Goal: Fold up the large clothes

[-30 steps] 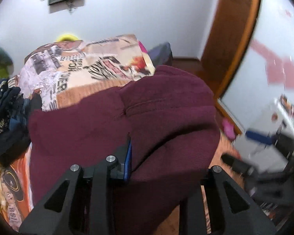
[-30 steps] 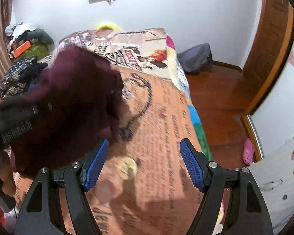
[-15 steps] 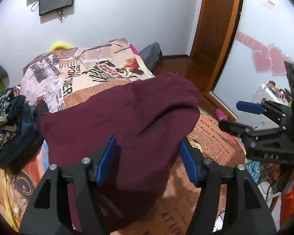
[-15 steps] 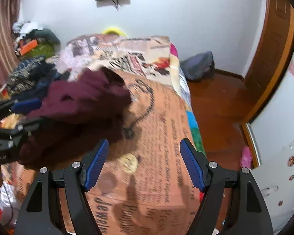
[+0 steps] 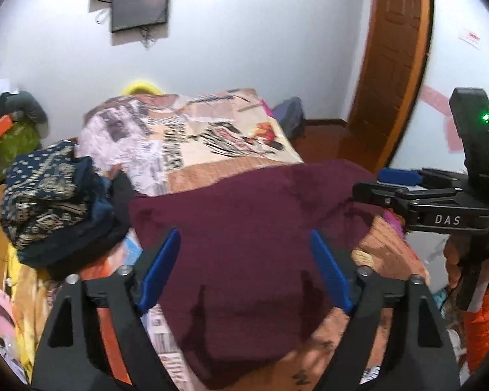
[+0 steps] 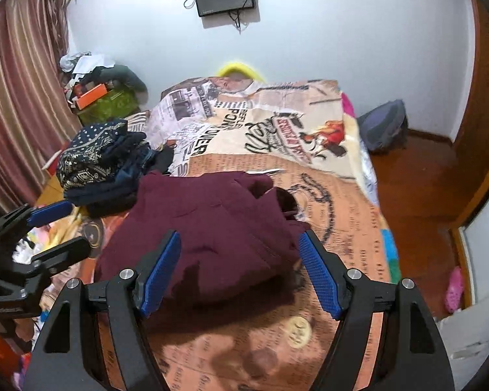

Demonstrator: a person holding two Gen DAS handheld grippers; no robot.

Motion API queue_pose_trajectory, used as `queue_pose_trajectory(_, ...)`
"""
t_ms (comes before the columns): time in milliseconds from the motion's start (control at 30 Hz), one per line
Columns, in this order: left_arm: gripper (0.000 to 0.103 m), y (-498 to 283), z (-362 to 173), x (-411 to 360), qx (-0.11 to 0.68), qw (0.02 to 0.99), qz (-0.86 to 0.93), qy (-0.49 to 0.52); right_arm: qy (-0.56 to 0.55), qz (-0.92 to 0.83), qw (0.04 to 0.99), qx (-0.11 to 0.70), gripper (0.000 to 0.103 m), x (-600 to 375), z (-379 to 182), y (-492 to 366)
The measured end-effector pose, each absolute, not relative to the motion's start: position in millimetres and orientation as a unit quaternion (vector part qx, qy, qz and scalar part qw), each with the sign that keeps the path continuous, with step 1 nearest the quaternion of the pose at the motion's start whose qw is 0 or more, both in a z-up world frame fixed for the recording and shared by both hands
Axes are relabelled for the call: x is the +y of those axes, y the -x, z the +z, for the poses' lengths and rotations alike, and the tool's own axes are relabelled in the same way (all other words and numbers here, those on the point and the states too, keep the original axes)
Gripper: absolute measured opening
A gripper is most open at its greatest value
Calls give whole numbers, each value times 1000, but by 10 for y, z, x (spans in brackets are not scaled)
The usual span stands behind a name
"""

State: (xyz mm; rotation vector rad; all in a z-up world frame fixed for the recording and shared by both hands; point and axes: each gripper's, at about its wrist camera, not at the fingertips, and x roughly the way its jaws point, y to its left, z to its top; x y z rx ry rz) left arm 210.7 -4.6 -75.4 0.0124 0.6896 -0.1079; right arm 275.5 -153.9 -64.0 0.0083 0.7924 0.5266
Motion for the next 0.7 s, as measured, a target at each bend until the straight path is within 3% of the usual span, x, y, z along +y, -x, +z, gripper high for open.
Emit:
queue_pose_trajectory(267,86,-2360,-1394,246,424,905,-14,15,-23,244,862,445,72,-1687,-1018,-2977)
queue_pose_trajectory(433,91,-2355,-1830,300,461,886,-23,47,-66,256,834,484,79,-1886,-1228,-3008)
queue_pose_trajectory(700,93,-2284,-1751,426,459,886,-18,65,-109,268,807,515,82,-1999,-1314,-3047)
